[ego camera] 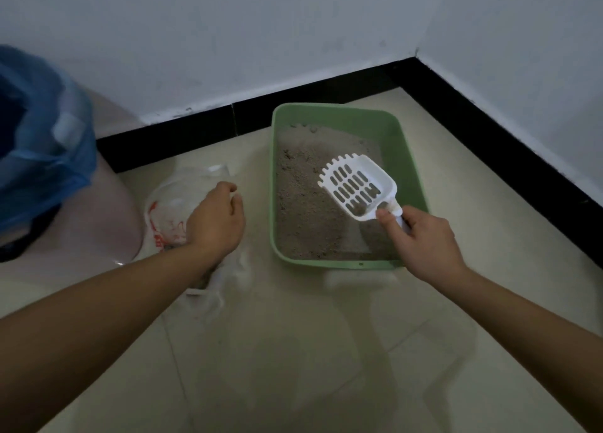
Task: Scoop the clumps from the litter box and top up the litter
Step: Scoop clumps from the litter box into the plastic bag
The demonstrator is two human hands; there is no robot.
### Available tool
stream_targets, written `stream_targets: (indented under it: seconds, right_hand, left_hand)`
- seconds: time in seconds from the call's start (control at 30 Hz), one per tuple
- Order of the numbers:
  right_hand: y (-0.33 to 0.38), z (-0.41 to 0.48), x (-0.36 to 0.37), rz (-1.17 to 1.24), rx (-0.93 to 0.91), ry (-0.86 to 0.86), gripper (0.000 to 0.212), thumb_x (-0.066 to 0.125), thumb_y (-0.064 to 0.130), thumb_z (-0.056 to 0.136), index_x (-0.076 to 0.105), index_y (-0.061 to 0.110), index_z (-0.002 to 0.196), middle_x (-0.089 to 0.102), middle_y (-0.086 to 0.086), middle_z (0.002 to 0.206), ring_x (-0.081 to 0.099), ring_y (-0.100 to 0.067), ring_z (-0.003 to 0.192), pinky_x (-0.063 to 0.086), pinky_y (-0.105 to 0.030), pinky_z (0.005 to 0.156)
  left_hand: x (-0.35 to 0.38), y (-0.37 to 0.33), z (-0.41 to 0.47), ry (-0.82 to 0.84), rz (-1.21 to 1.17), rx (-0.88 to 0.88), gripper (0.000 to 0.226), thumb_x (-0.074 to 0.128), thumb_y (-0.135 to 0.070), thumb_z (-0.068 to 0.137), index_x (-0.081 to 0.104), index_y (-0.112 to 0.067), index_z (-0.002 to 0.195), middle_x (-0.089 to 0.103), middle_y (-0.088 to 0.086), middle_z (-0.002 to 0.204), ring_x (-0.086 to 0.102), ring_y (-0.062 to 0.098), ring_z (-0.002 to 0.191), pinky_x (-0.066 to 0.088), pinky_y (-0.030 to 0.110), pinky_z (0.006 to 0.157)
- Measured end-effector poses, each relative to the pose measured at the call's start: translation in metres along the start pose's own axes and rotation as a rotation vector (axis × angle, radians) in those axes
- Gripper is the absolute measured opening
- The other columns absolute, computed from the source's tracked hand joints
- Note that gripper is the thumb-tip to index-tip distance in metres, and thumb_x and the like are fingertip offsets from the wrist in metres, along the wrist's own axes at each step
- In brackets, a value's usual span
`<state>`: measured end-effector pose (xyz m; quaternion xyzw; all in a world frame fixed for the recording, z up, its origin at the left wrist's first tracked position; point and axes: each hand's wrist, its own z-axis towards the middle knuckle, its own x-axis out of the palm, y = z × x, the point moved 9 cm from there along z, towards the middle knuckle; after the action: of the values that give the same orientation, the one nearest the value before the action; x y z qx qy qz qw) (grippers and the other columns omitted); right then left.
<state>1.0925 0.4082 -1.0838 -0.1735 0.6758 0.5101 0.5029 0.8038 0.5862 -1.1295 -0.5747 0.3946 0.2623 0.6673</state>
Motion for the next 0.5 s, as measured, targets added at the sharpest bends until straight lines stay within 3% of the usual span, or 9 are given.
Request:
stream_targets:
  seconds: [0.07, 0.17, 0.3, 0.43, 0.5]
  right_hand:
    - [0.046, 0.008, 0.009, -0.003, -0.086, 0.042, 0.057, 0.043, 0.058, 0.098, 0.046, 0.013, 0.063, 0.046, -0.001, 0.052, 0.048, -0.019, 0.051, 0.034, -0.034, 0.050]
    - [0.113, 0.019, 0.027, -0.043, -0.206, 0.136, 0.054, 0.041, 0.057, 0.098, 0.043, 0.018, 0.061, 0.044, 0.000, 0.051, 0.044, -0.019, 0.048, 0.029, -0.032, 0.047]
    - [0.200, 0.018, 0.060, -0.418, -0.418, 0.251, 0.054, 0.034, 0.056, 0.100, 0.049, 0.016, 0.067, 0.051, -0.002, 0.060, 0.049, -0.018, 0.052, 0.032, -0.027, 0.045]
    - [0.270, -0.016, 0.108, -0.911, -0.806, 0.223, 0.031, 0.045, 0.020, 0.099, 0.041, 0.017, 0.068, 0.039, 0.002, 0.059, 0.036, -0.015, 0.048, 0.023, -0.026, 0.044]
    - [0.282, -0.030, 0.130, -1.045, -0.905, 0.251, 0.026, 0.049, 0.007, 0.095, 0.046, 0.017, 0.071, 0.041, 0.001, 0.061, 0.042, -0.015, 0.052, 0.025, -0.026, 0.047]
  left_hand:
    - [-0.030, 0.026, 0.006, -0.093, 0.095, 0.004, 0.037, 0.038, -0.024, 0.097, 0.051, -0.010, 0.128, 0.056, 0.015, 0.125, 0.053, 0.035, 0.113, 0.045, 0.044, 0.092]
    - [-0.057, 0.073, 0.008, -0.080, 0.250, -0.074, 0.041, 0.046, -0.012, 0.089, 0.050, -0.006, 0.129, 0.052, 0.021, 0.127, 0.048, 0.039, 0.116, 0.044, 0.047, 0.093]
    - [-0.059, 0.106, -0.002, 0.025, 0.332, -0.088, 0.057, 0.061, -0.009, 0.081, 0.045, -0.007, 0.136, 0.050, 0.019, 0.132, 0.047, 0.039, 0.118, 0.042, 0.045, 0.096]
    - [-0.044, 0.124, -0.007, 0.143, 0.280, -0.132, 0.058, 0.057, -0.008, 0.084, 0.042, -0.011, 0.140, 0.042, 0.018, 0.140, 0.044, 0.038, 0.123, 0.041, 0.043, 0.101]
    - [-0.040, 0.131, -0.005, 0.175, 0.268, -0.159, 0.052, 0.056, -0.007, 0.084, 0.049, -0.012, 0.135, 0.049, 0.018, 0.133, 0.050, 0.038, 0.117, 0.046, 0.041, 0.096]
